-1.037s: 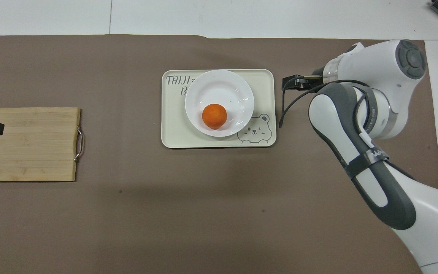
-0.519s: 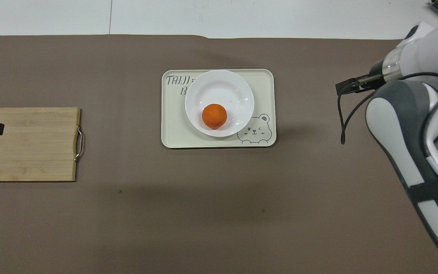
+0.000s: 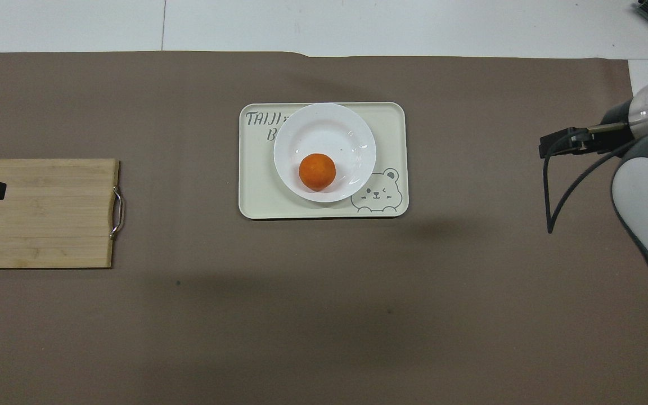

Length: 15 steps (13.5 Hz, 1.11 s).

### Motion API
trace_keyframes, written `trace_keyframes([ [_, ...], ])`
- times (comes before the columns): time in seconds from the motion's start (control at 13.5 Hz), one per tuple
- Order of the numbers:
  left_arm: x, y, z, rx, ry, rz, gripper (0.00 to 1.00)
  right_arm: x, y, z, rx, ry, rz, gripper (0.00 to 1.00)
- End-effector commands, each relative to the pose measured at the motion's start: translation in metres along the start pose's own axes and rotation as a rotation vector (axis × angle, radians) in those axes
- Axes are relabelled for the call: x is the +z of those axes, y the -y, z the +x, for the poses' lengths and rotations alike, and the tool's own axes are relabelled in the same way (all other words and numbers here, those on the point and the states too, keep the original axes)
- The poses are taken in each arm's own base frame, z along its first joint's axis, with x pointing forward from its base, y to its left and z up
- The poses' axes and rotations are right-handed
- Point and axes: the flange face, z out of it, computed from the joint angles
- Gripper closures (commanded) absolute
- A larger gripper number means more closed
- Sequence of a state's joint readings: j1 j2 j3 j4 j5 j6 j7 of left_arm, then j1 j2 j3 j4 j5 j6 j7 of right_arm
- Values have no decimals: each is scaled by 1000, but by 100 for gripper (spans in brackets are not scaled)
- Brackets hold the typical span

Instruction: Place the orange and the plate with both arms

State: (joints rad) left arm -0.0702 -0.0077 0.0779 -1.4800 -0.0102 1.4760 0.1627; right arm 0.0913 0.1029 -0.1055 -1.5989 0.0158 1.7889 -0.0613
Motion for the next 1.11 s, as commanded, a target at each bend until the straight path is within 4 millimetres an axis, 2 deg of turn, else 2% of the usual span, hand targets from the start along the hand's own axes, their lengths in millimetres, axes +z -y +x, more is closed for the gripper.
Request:
trace_keyframes([
  [0.0,-3,0,-6,-9,6,12,0,-15,-24,-26,21,16,-12,0],
  [0.3,-3,1,-6,-11,6,12,0,-51,-21,-47,55,23,0,0],
  [1.04,-3,0,-6,-9,7,11,0,-52,-20,-58,59,76,5,0],
])
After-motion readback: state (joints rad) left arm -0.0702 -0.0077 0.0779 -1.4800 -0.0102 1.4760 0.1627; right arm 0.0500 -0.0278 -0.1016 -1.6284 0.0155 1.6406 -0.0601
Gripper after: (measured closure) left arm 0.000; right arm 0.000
